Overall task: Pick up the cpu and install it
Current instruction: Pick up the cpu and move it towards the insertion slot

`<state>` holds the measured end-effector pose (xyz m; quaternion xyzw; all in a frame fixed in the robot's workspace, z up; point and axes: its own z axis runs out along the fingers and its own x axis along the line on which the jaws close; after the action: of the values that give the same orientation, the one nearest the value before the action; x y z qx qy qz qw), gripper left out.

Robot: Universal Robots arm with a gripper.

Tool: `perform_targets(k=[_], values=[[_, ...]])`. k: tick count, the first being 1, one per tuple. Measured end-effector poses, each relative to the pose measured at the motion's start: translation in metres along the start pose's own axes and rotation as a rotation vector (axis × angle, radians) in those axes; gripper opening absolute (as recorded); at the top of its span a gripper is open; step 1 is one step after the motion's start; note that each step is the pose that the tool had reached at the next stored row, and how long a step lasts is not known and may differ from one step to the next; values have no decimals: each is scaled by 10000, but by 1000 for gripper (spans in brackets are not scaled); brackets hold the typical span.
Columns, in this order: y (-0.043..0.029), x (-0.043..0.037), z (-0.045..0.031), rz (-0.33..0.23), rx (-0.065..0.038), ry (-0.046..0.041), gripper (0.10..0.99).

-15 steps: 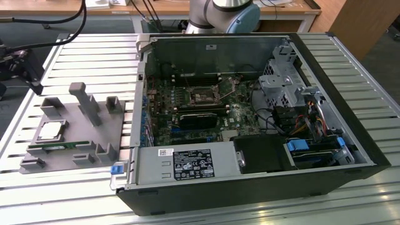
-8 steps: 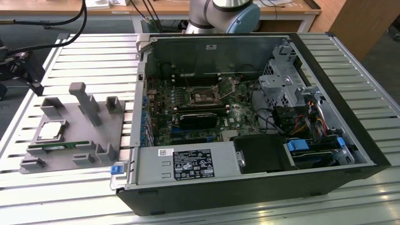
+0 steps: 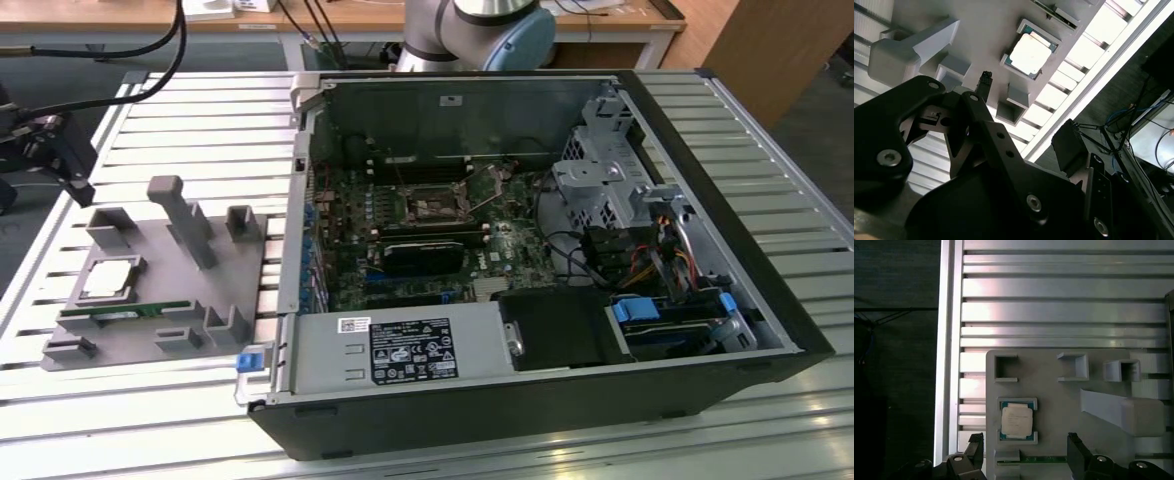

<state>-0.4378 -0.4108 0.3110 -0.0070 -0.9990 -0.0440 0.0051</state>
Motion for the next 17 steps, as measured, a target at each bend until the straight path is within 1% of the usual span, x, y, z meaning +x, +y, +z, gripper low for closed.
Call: perform_targets(k=[6,17], values=[[-8,0,30,1,0,0,761],[-24,-1,135,-47,-13,0,761]])
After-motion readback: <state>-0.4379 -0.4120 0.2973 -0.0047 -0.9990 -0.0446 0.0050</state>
